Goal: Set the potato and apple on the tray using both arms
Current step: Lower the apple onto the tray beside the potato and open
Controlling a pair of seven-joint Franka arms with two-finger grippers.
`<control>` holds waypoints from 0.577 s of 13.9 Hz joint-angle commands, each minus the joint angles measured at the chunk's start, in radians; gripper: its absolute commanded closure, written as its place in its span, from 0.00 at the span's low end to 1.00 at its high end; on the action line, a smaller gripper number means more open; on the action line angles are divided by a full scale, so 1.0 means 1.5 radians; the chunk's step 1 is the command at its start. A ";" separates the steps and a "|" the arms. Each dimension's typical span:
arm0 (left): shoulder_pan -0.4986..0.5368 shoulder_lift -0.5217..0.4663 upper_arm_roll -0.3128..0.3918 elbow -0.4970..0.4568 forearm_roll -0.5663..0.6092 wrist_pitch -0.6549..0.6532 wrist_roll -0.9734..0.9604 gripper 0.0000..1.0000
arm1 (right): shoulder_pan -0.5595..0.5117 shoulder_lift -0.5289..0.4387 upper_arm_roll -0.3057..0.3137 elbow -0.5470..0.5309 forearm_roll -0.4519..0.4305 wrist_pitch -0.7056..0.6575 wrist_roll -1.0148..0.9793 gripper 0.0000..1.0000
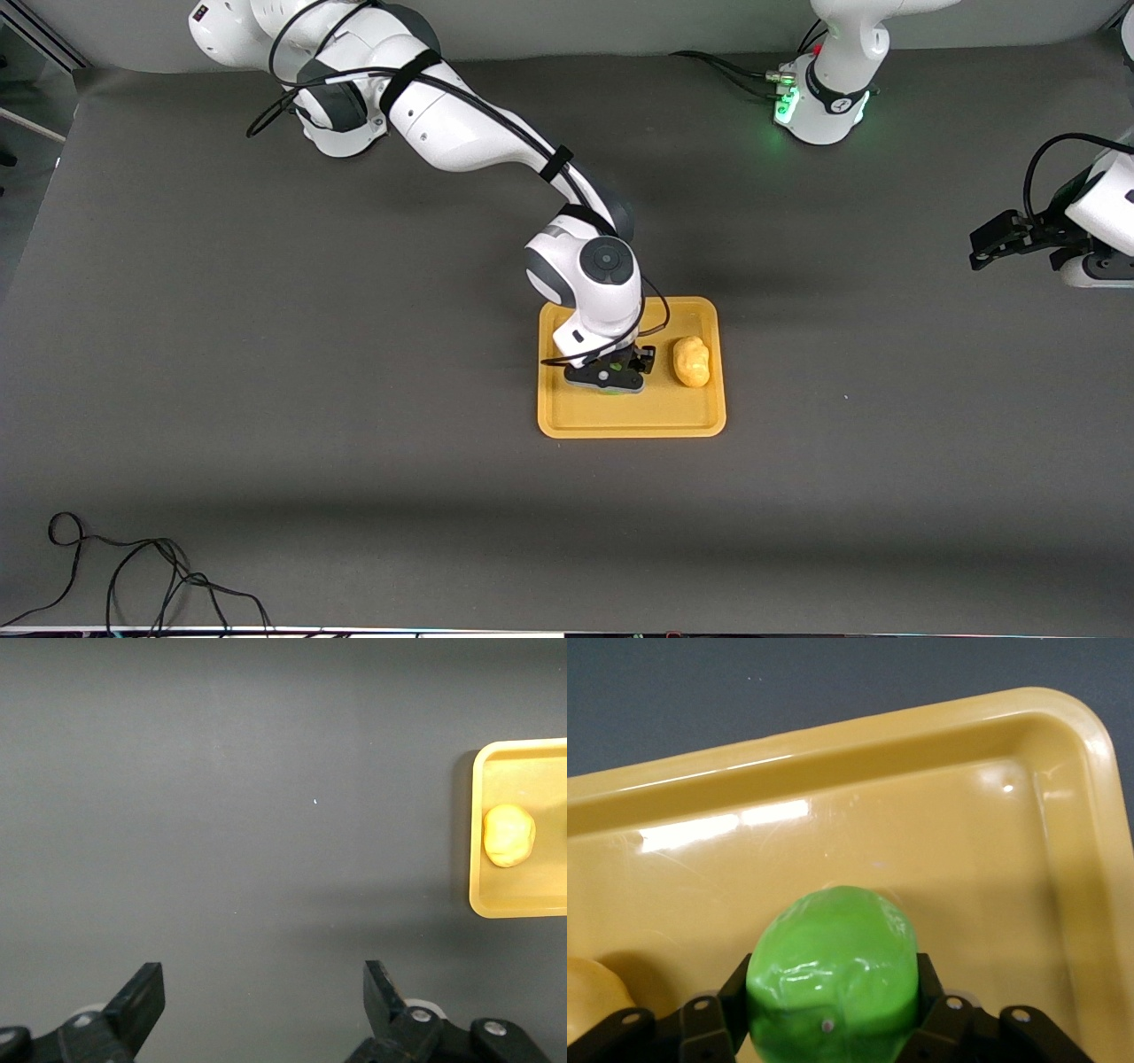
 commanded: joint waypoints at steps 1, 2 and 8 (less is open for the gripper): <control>0.003 -0.013 0.000 -0.012 -0.007 0.003 0.011 0.00 | 0.002 0.015 0.002 0.027 -0.013 0.001 0.019 0.46; 0.003 -0.013 0.000 -0.012 -0.007 0.003 0.011 0.00 | 0.002 0.015 0.002 0.027 -0.013 0.001 0.019 0.38; 0.003 -0.013 0.000 -0.012 -0.007 0.002 0.010 0.00 | -0.015 -0.054 0.012 0.029 0.011 -0.108 0.015 0.00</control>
